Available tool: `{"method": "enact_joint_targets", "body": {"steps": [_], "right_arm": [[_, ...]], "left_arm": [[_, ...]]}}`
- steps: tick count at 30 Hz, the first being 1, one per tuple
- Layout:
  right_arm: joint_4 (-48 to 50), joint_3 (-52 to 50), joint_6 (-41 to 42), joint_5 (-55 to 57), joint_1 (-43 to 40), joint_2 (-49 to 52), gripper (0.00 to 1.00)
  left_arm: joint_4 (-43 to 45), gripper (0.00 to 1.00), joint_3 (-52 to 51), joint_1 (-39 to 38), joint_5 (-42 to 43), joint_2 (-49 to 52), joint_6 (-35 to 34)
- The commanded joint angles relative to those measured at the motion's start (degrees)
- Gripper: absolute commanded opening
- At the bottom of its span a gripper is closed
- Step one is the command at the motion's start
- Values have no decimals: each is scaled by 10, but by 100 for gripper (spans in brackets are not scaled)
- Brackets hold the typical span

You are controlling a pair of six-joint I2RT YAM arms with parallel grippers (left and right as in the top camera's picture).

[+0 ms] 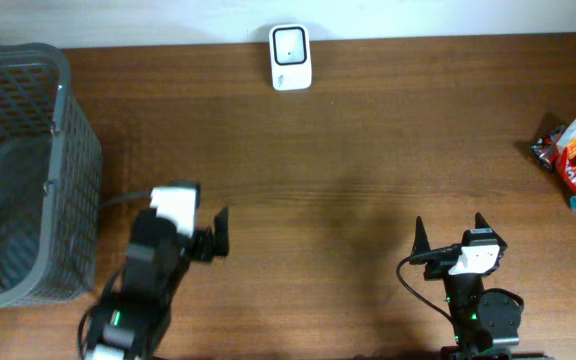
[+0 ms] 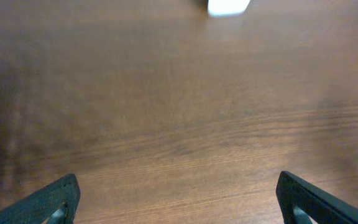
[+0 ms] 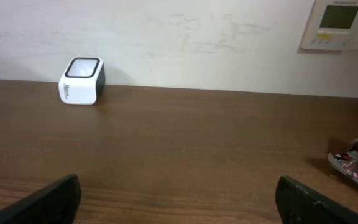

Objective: Scan the item barcode

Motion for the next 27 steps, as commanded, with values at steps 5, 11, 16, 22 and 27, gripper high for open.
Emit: {"method": "enact_joint_targets", "body": {"steps": [5, 11, 16, 22, 27], "right_arm": [[-2, -5, -3, 3, -3, -3, 98], [-3, -5, -4, 3, -3, -3, 98], [-2, -5, -3, 3, -3, -3, 98], [-3, -5, -3, 3, -3, -3, 98], [-3, -5, -3, 3, -3, -3, 98]], "left_arm": [[5, 99, -189, 5, -22, -266, 14], [51, 99, -273, 60, -2, -385, 13], [99, 99, -289, 77, 7, -444, 13], [238, 99, -316, 122, 25, -453, 40], [157, 99, -317, 125, 24, -453, 119]]}}
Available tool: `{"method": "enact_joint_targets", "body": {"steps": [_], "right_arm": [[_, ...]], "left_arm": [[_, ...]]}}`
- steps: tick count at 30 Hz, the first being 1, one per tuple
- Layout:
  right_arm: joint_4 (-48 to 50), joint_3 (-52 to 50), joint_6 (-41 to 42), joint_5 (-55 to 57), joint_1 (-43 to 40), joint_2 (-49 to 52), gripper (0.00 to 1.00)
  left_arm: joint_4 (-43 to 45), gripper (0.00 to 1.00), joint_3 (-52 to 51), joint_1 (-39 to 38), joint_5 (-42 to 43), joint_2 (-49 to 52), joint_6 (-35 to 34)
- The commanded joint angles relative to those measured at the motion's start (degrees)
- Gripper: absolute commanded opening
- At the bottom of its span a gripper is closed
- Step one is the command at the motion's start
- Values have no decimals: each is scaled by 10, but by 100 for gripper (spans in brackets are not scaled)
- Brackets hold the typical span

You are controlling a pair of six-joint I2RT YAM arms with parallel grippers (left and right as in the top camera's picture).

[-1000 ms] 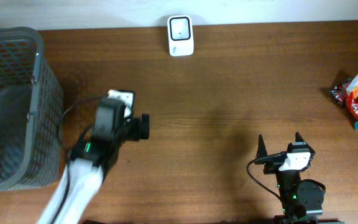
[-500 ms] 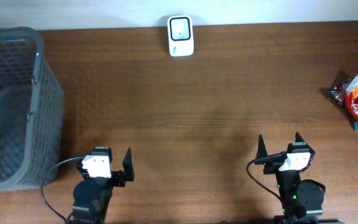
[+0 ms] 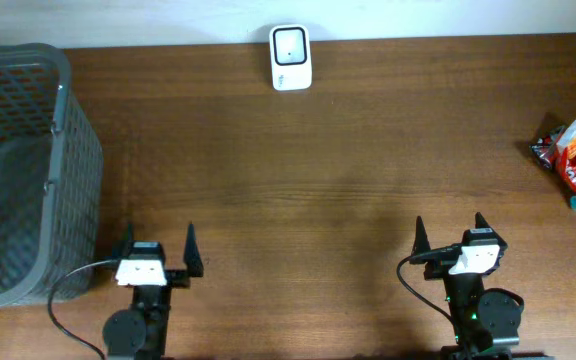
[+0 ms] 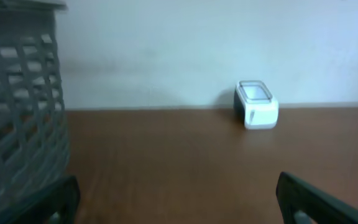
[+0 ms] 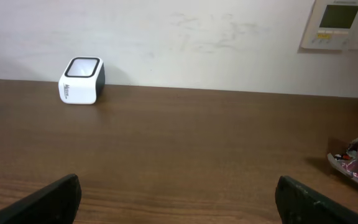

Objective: Scan the item barcode

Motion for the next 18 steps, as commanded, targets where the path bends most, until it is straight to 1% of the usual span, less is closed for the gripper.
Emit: {"method": "enact_joint_targets", "body": {"steps": [1, 3, 5, 6, 11, 13, 16, 18], "right_arm": [[-2, -5, -4, 3, -3, -4, 98], [-2, -5, -4, 3, -3, -4, 98], [-2, -5, -4, 3, -3, -4, 98], [-2, -5, -4, 3, -3, -4, 98], [-2, -5, -4, 3, -3, -4, 98], [-2, -5, -4, 3, -3, -4, 98], [-2, -5, -4, 3, -3, -4, 98], [-2, -5, -4, 3, -3, -4, 98]], "left_arm": [[-24, 99, -4, 4, 5, -3, 46], [-24, 99, -4, 4, 9, -3, 34], [-24, 99, -4, 5, 13, -3, -32], [-24, 99, -4, 9, 13, -3, -50], [-25, 99, -4, 53, 6, -3, -49], [-26, 99, -4, 53, 6, -3, -34], [-26, 99, -4, 43, 9, -3, -33], [-26, 99, -4, 26, 9, -3, -5]]}}
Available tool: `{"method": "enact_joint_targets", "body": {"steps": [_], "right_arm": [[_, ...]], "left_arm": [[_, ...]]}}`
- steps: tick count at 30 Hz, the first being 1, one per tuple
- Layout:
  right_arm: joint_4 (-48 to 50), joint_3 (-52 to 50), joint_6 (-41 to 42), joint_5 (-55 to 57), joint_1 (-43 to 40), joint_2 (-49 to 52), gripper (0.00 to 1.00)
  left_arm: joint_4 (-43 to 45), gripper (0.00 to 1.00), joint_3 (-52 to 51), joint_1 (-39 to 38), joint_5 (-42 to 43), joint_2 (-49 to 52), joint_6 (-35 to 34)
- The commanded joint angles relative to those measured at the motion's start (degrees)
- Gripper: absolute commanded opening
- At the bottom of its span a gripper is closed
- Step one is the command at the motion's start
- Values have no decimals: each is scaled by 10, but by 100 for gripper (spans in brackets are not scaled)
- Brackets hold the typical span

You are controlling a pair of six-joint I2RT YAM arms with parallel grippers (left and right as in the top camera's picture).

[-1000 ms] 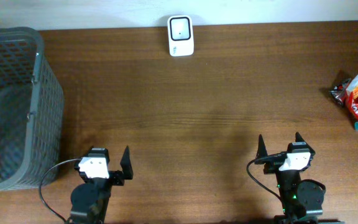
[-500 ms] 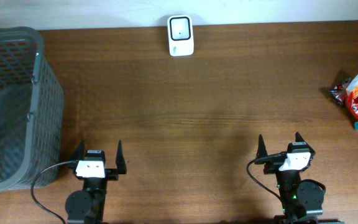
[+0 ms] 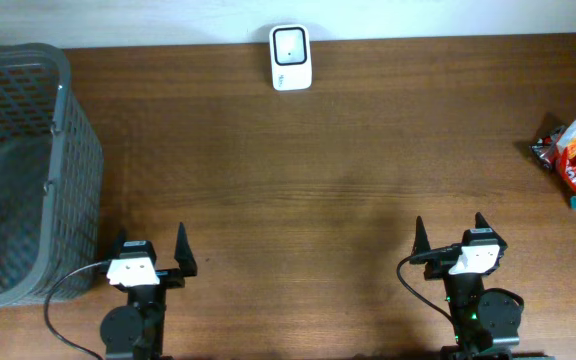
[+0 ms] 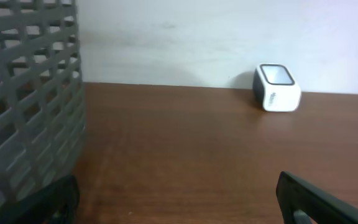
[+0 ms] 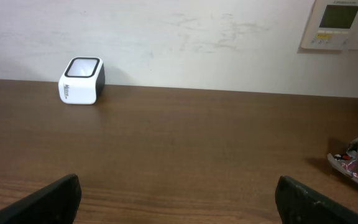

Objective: Scan the item barcode

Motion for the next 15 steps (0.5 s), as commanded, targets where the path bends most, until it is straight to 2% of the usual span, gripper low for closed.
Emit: {"method": "enact_joint_targets", "body": {"steps": [1, 15], "right_arm": [[-2, -5, -4, 3, -3, -4, 98], [-2, -5, -4, 3, -3, -4, 98]], "left_arm": [[-5, 99, -2, -20, 4, -4, 32], [-5, 99, -2, -20, 3, -4, 9]]}}
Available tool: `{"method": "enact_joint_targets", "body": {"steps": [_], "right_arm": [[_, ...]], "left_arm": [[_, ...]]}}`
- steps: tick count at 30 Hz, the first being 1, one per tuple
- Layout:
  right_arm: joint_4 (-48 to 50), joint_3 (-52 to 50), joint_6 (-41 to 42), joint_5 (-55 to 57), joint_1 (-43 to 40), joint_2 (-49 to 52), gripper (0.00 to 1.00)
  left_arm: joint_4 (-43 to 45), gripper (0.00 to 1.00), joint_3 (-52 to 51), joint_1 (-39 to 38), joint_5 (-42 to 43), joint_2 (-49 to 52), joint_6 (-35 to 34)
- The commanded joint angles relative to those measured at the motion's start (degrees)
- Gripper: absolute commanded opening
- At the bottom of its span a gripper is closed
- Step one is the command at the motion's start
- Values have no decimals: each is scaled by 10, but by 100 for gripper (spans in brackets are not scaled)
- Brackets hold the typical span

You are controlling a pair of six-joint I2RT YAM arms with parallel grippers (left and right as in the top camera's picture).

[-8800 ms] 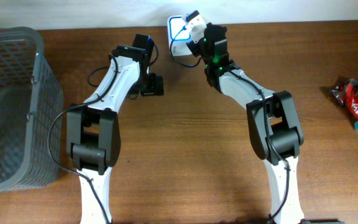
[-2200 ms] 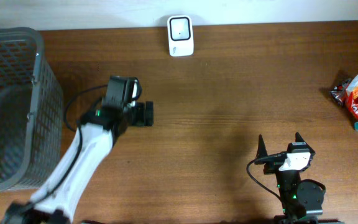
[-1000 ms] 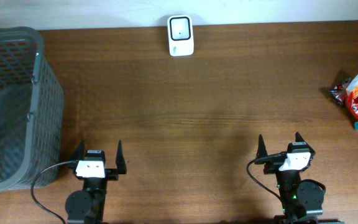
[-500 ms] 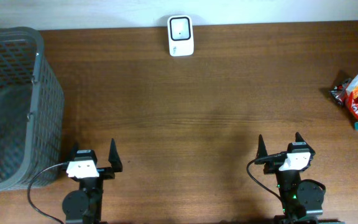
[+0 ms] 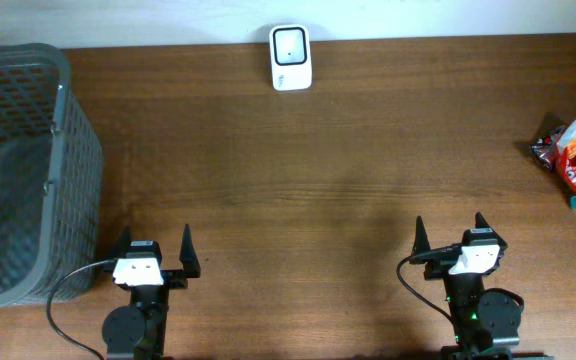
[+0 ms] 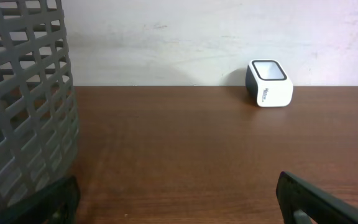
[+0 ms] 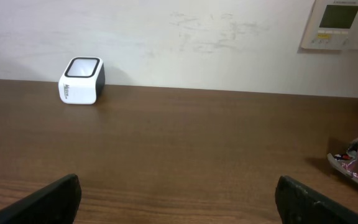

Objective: Scan the item barcode

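Note:
A white barcode scanner point(image 5: 290, 57) with a dark window stands at the far edge of the brown table, also seen as the scanner point(image 6: 269, 91) and the scanner point(image 7: 81, 80). Snack packets point(image 5: 571, 160), red and teal, lie at the far right, their edge showing as the packets. My left gripper point(image 5: 154, 255) rests open at the front left, left gripper point(image 6: 178, 200) holding nothing. My right gripper point(image 5: 449, 232) rests open at the front right, right gripper point(image 7: 178, 199) also with nothing between its fingers.
A tall grey mesh basket point(image 5: 16, 170) fills the left end of the table, its wall close to my left gripper as the basket point(image 6: 23, 112). A wall panel point(image 7: 337, 23) hangs on the white wall behind the table.
My left gripper has shifted slightly right and turned a little; the scanner sits a bit further left in its view. The right arm and all objects are unmoved.
First my left arm reached out over the table, angled right, its camera looking down at the wood. Then it was drawn back to the front left, open and facing the wall. It has stayed there with small shifts. The right gripper stayed still and open.

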Motion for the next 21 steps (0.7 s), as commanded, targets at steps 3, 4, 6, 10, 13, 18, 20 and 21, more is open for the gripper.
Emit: {"method": "enact_joint_targets", "body": {"steps": [3, 4, 6, 10, 13, 18, 20, 21], "right_arm": [[-2, -5, -3, 3, -3, -4, 98], [-2, -5, -3, 3, -3, -4, 98], [-2, -5, -3, 3, -3, -4, 98], [-2, -5, -3, 3, -3, -4, 98], [-2, -5, -3, 3, -3, -4, 98], [-2, -5, -3, 3, -3, -4, 98], [-2, -5, -3, 3, -3, -4, 98], [-2, -5, -3, 3, -3, -4, 98]], "left_arm": [[-4, 99, -2, -2, -10, -4, -6], [-3, 99, -2, -2, -19, -4, -6], [-3, 99, -2, -2, -23, -4, -4], [-3, 99, -2, -2, -27, -4, -4], [-2, 99, -2, -1, -28, -4, 6], [-1, 99, -2, 5, -22, -4, 6], [-1, 99, -2, 5, -22, -4, 6], [-1, 99, -2, 5, -22, -4, 6]]}}
